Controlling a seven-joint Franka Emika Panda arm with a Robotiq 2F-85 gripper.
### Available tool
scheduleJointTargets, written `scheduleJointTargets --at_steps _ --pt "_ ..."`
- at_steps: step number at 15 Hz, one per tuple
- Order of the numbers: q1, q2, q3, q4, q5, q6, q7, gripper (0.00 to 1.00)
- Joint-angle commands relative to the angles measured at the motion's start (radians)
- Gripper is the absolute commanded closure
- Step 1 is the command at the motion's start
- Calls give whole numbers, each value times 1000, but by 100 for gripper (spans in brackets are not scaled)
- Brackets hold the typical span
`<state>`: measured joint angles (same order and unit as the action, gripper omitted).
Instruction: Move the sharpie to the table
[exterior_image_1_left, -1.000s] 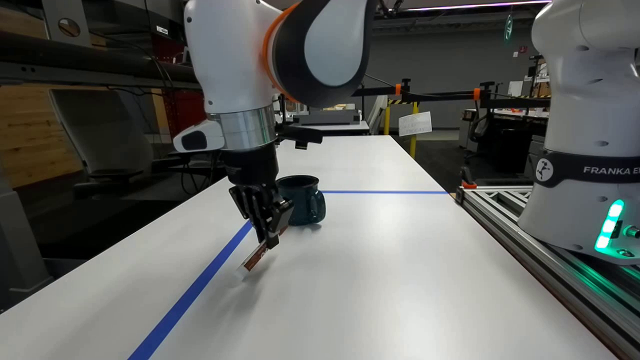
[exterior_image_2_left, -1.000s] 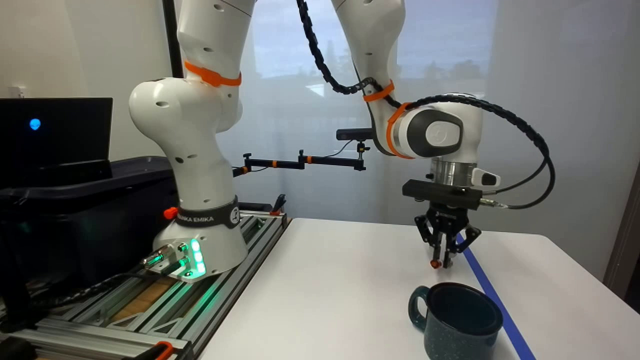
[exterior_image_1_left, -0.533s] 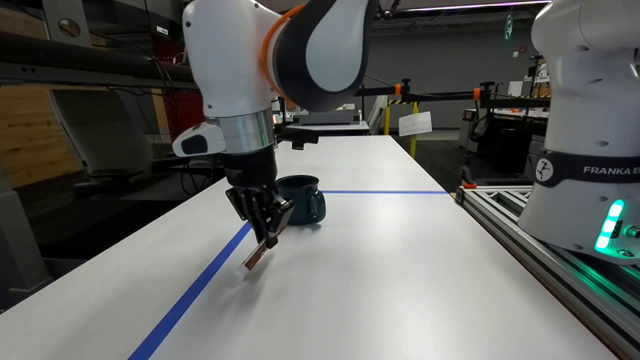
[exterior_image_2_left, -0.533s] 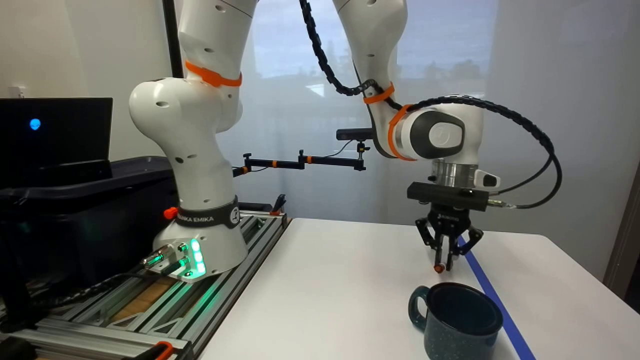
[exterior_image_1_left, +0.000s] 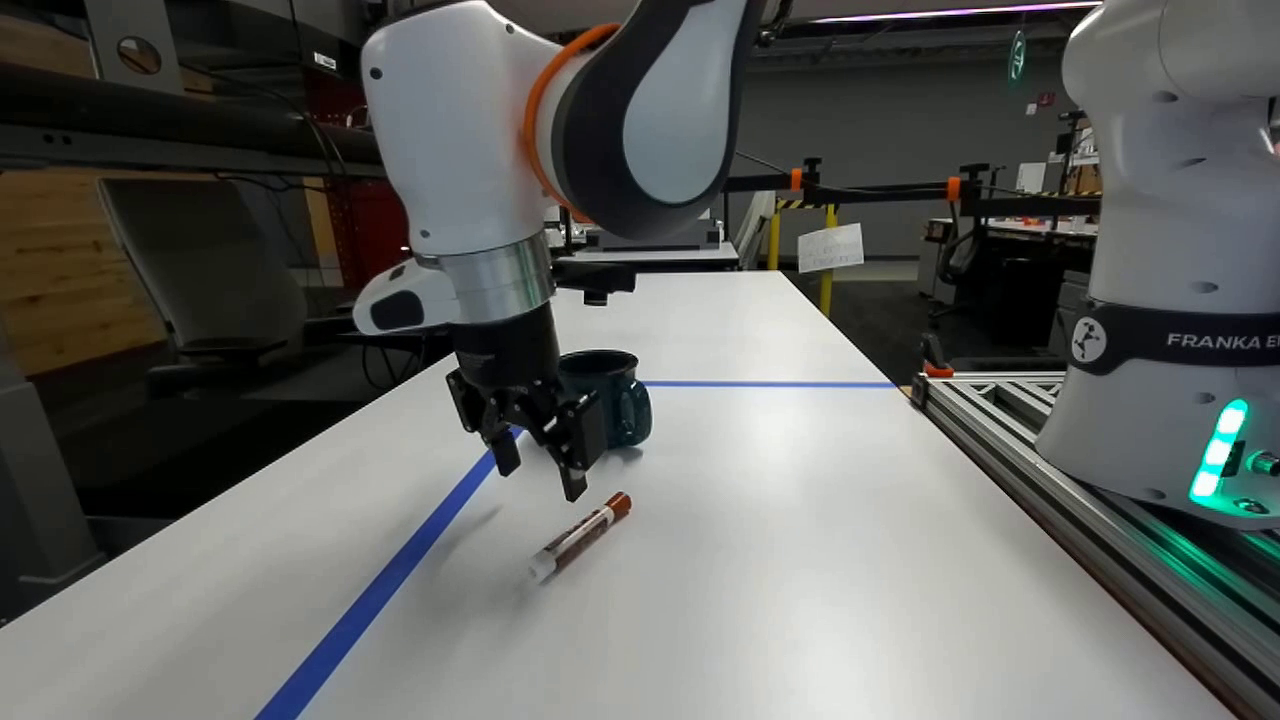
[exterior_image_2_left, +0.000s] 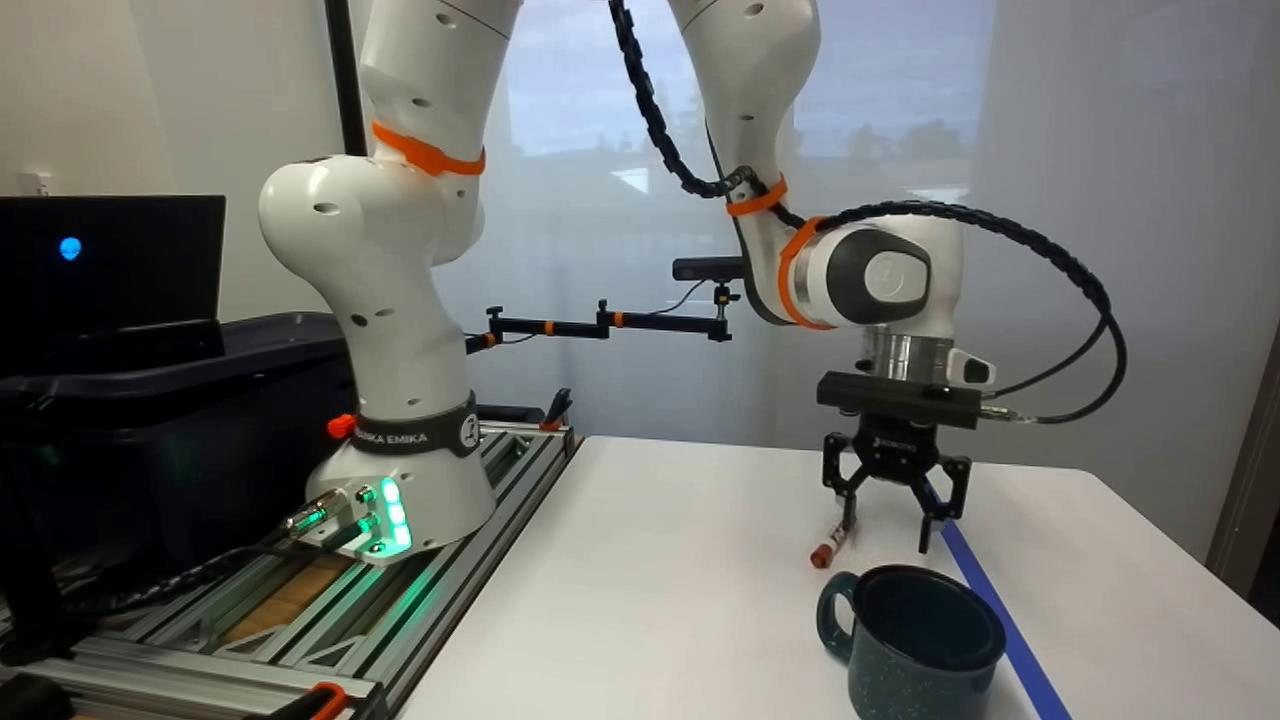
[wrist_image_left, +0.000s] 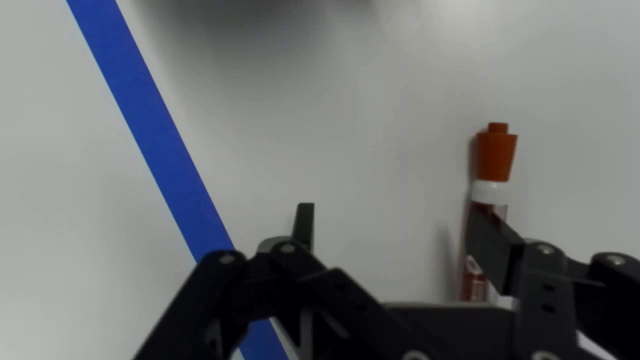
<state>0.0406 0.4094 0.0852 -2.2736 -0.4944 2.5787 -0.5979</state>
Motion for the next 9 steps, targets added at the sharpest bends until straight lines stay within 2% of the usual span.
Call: scheduleJointTargets --at_steps 1,6,9 --pt "1 -77 26 6 79 -131 -4 0" --pt "-3 -206 34 49 257 -414 106 0" --pt "-6 -276 6 79 291 -546 199 0"
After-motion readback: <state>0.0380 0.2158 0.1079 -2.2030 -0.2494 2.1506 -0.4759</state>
